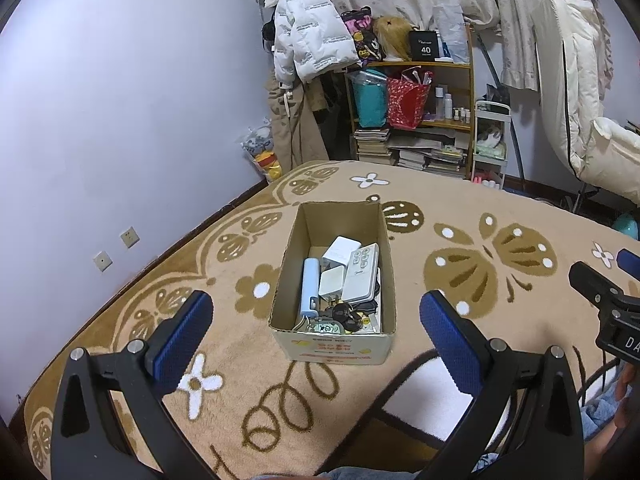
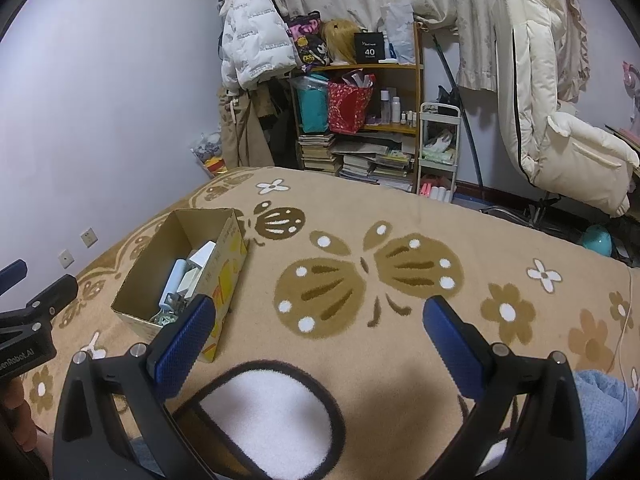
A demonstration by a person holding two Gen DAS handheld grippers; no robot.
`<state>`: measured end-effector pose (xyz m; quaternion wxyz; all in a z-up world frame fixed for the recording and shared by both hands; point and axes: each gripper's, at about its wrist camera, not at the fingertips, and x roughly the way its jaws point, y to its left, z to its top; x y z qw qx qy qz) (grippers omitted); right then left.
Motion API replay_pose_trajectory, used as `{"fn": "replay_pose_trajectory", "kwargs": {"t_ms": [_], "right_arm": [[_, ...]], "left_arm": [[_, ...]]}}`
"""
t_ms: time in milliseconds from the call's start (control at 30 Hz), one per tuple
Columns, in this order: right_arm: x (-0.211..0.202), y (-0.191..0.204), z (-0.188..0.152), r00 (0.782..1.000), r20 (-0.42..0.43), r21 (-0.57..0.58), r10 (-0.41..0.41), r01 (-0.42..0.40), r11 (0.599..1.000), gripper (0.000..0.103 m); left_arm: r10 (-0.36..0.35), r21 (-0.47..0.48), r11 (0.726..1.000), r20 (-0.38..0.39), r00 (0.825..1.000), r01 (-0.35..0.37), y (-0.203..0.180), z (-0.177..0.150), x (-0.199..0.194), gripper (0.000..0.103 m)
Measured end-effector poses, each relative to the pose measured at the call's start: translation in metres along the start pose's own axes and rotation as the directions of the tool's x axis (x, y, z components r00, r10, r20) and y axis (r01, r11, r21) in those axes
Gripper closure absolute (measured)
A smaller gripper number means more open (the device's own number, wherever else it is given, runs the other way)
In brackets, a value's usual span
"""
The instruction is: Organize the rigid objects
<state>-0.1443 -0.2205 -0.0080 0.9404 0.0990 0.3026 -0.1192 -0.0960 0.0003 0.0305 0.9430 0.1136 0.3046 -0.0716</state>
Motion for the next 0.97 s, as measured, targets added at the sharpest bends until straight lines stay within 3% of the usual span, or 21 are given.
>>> {"fn": "replay_pose_trajectory", "kwargs": {"t_ms": [967], "right_arm": [[-0.0016,-0.0006,0.0027,1.0,-0.008,0.003,0.006,-0.006,1.0,0.0]], "left_arm": [[-0.034,-0.002,0.999,0.0,0.999,0.034,-0.0045,-0.0036,-0.0031,0.001]]}}
